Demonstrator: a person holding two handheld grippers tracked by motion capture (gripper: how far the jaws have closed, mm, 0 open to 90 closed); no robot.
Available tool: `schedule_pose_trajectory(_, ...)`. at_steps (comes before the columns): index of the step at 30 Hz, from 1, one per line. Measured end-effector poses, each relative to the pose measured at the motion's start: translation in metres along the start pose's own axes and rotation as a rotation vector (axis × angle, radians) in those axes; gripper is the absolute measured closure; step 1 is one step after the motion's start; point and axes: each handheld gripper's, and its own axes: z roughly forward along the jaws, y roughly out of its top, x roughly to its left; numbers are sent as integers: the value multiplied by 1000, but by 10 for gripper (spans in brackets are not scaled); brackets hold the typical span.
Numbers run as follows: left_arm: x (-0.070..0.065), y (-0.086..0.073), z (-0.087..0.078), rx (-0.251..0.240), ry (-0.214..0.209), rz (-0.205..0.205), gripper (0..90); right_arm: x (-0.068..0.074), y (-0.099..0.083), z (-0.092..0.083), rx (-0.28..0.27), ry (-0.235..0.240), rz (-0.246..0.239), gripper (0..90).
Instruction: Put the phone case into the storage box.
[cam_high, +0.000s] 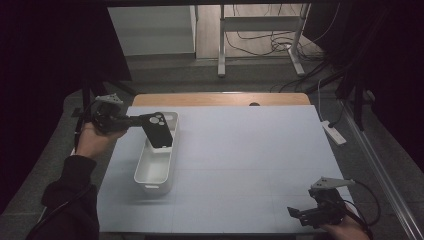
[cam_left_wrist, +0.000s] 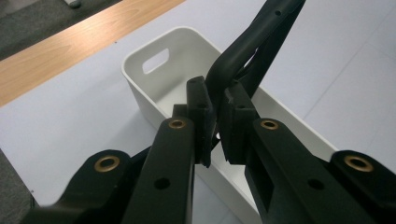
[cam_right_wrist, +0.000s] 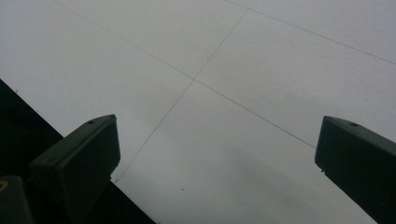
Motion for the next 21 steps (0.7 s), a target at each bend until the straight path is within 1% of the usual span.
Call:
schedule_pose_trajectory(3, 6, 5, 6, 7, 4, 2, 834, 0, 0, 0, 2, 0, 1, 4)
schedule_pose_trajectory(6, 12, 8, 13, 12, 3, -11, 834, 0, 0, 0, 2, 0, 1, 4)
schedule_pose_trajectory(11, 22, 12, 27, 14, 18, -15, 834, 0, 0, 0, 4, 3, 1, 4)
schedule_pose_trajectory(18, 31, 17, 38, 25, 26, -16, 833, -1, 0, 0, 2, 3, 2, 4)
schedule_pose_trajectory(21, 35, 19, 42, 15, 32, -18, 833, -1, -1, 0, 2, 6, 8, 4)
